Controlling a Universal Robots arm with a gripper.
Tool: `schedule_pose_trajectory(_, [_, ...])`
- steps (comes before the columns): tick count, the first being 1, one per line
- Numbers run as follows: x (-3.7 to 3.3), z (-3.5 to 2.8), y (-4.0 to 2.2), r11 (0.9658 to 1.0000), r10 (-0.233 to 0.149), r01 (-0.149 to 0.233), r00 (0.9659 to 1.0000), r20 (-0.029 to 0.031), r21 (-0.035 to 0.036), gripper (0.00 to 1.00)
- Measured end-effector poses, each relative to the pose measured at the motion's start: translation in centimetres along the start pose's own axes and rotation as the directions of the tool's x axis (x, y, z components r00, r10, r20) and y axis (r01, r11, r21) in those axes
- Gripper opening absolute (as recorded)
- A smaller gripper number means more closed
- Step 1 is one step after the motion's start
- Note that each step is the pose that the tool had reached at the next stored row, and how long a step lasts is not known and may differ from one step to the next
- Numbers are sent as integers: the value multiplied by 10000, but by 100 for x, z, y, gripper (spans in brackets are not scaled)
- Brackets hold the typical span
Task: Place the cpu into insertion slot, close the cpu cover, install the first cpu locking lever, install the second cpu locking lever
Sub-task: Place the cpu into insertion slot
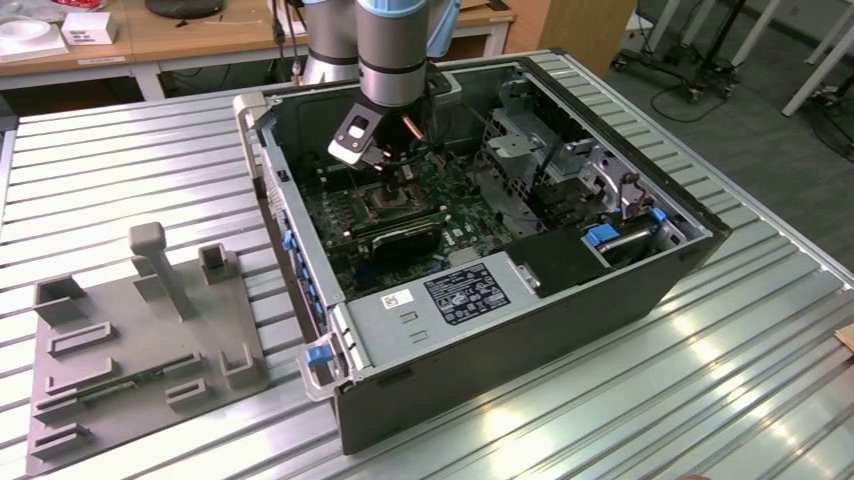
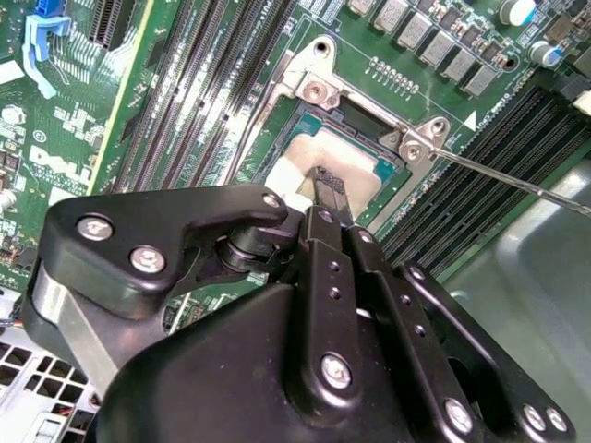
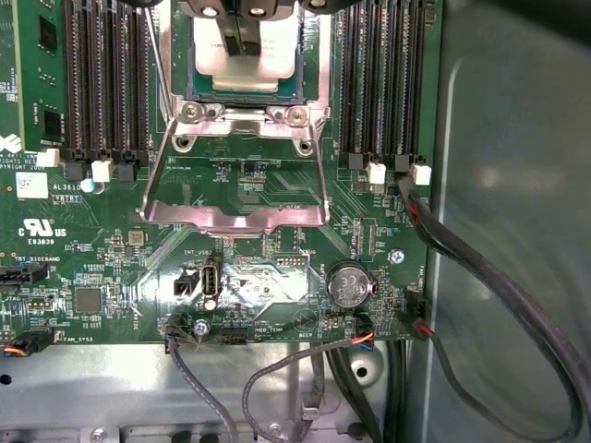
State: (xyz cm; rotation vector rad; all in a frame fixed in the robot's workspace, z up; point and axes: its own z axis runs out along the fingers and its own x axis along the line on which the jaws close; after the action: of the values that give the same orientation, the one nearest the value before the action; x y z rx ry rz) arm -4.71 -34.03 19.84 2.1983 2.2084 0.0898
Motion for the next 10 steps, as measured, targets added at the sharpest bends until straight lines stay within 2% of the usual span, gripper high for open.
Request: schedule_pose_trajectory(10, [-1, 11, -1, 10000, 0, 0, 10000, 1, 1, 11])
